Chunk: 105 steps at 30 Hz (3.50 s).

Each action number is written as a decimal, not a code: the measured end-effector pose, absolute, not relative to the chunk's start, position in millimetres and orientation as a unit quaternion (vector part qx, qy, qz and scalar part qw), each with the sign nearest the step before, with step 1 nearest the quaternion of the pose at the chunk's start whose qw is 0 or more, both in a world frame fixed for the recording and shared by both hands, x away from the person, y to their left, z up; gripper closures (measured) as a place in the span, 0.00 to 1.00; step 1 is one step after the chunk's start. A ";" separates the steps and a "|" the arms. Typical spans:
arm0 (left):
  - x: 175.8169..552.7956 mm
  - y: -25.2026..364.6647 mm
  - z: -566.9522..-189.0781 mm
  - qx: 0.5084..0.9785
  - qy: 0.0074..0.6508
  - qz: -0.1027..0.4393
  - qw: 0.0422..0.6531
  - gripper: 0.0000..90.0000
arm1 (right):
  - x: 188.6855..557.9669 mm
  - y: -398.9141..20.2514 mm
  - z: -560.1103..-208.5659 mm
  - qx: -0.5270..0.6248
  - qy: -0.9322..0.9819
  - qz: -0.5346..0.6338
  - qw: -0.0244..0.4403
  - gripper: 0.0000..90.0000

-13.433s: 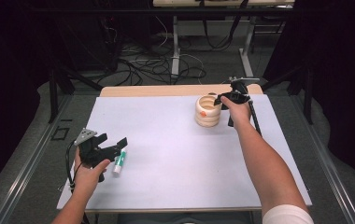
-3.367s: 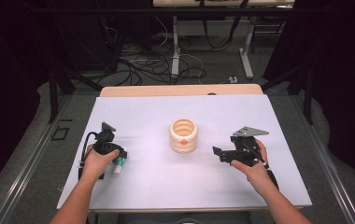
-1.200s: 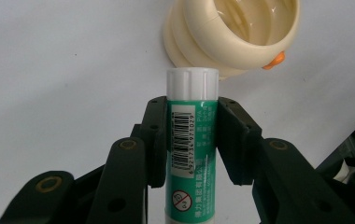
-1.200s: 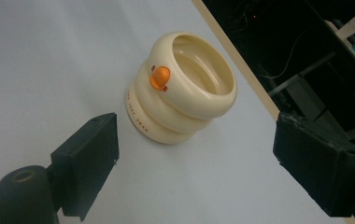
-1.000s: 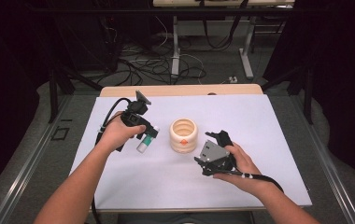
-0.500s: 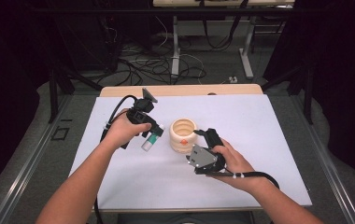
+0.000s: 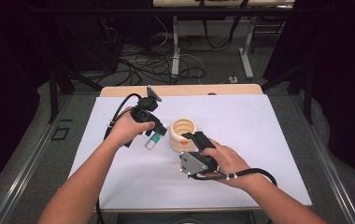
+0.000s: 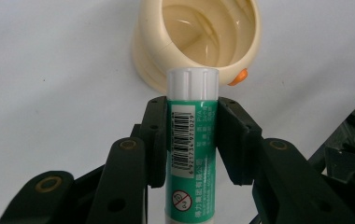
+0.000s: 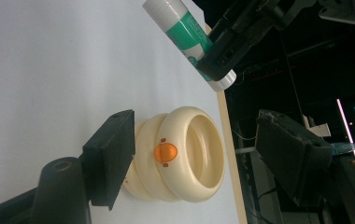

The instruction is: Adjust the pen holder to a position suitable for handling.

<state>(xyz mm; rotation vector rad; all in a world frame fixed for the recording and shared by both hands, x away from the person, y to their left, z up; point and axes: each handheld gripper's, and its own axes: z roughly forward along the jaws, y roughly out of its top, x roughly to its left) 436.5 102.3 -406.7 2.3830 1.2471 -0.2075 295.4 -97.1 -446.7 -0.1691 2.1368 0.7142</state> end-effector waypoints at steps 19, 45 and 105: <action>437.7 88.9 -403.2 0.868 0.439 -0.080 0.216 0.74 | 289.8 -79.5 -450.1 -0.145 0.842 0.258 0.451 0.40; 440.2 74.4 -401.9 0.874 0.424 -0.097 0.216 0.73 | 291.5 -62.2 -451.1 -0.252 0.804 0.206 0.497 0.52; 437.6 56.5 -401.8 0.877 0.410 -0.112 0.222 0.65 | 310.0 -39.1 -464.1 -0.327 0.797 0.106 0.498 0.72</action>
